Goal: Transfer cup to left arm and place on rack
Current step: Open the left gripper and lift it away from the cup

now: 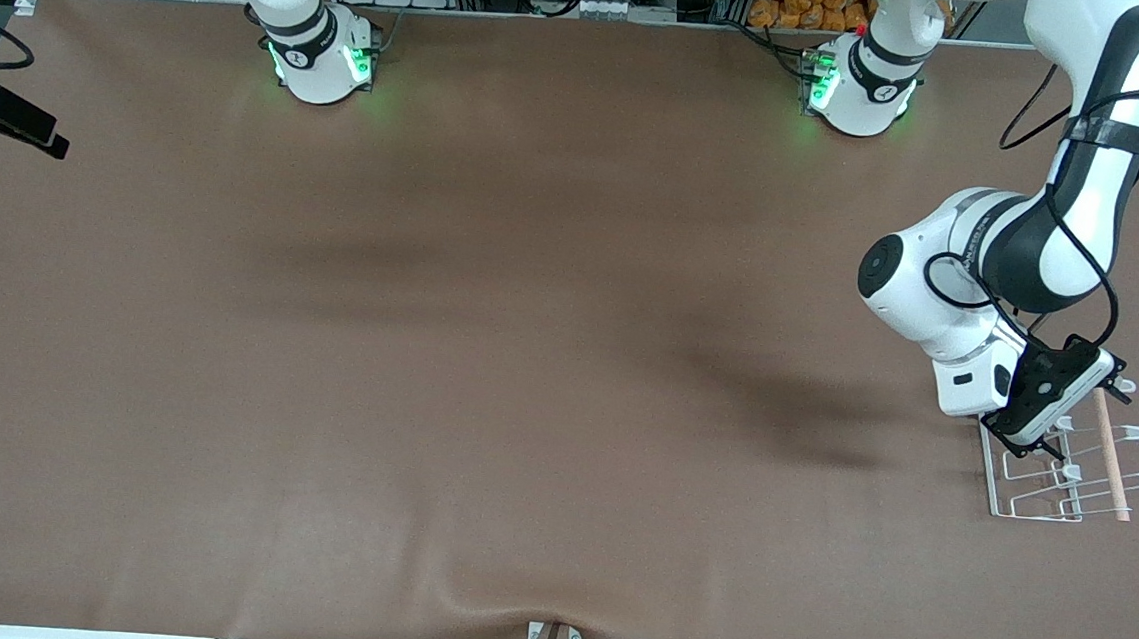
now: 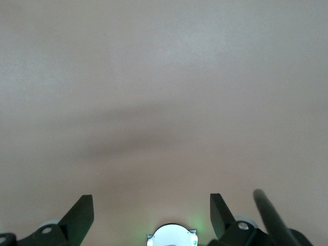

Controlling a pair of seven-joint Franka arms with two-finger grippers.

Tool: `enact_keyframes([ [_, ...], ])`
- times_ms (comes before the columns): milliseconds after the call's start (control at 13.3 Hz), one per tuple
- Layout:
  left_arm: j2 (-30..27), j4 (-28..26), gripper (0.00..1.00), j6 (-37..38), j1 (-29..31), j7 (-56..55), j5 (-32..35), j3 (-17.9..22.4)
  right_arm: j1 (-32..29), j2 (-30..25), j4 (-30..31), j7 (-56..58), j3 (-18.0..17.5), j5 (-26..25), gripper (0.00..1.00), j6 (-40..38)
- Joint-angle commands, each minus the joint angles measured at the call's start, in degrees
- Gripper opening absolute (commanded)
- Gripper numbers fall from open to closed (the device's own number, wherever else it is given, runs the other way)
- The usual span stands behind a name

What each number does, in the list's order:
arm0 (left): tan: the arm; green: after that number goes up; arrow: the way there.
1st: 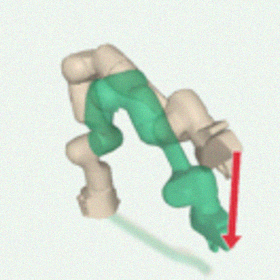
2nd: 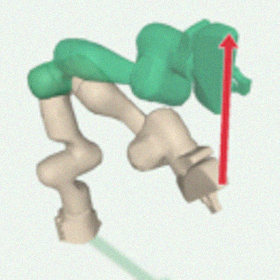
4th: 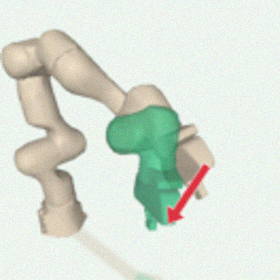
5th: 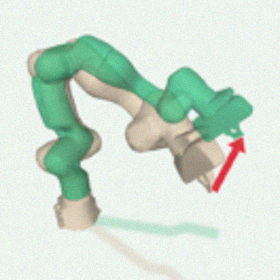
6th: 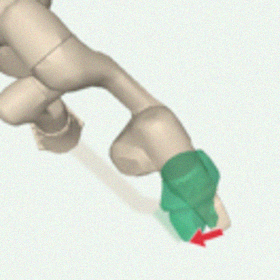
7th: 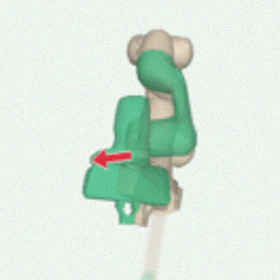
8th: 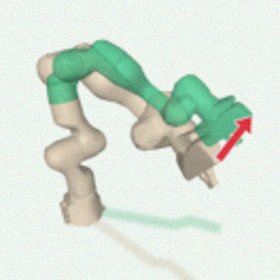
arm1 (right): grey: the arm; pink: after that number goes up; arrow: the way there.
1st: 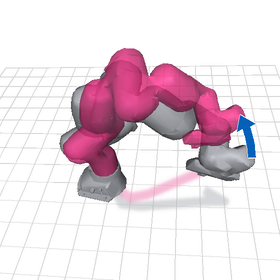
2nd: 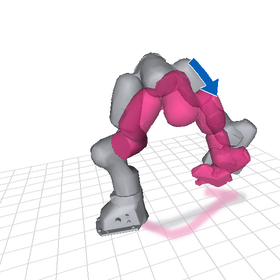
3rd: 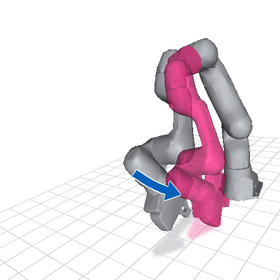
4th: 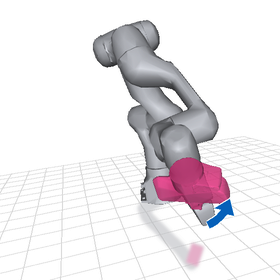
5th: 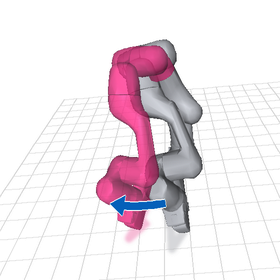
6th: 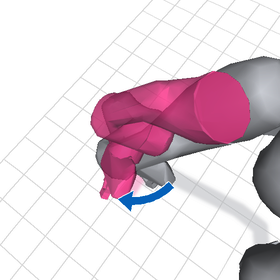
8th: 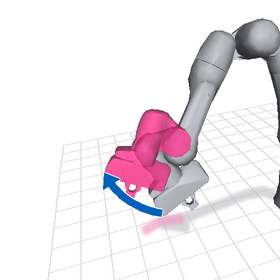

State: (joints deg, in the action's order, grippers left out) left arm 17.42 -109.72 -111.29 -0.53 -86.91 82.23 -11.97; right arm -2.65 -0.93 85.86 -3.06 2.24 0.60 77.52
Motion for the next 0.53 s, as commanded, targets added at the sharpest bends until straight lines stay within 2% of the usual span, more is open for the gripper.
enact_keyframes([
  [0, 0.0, 3.4, 1.00, -0.2, -0.4, 8.3, -7.0, -0.7, 0.6, 0.1, -0.3, -1.0, 0.1, 0.3, 1.00, 0.0],
  [225, -0.4, 10.0, 1.00, -0.6, -0.1, 26.2, -20.5, -0.6, 0.6, 0.4, -0.3, -1.0, 0.1, 0.2, 1.00, 0.1],
  [451, -1.2, 13.4, 1.00, -0.5, 0.3, 34.9, -29.7, -0.6, 0.6, 0.4, -0.4, -1.0, 0.1, 0.2, 1.00, 0.0],
])
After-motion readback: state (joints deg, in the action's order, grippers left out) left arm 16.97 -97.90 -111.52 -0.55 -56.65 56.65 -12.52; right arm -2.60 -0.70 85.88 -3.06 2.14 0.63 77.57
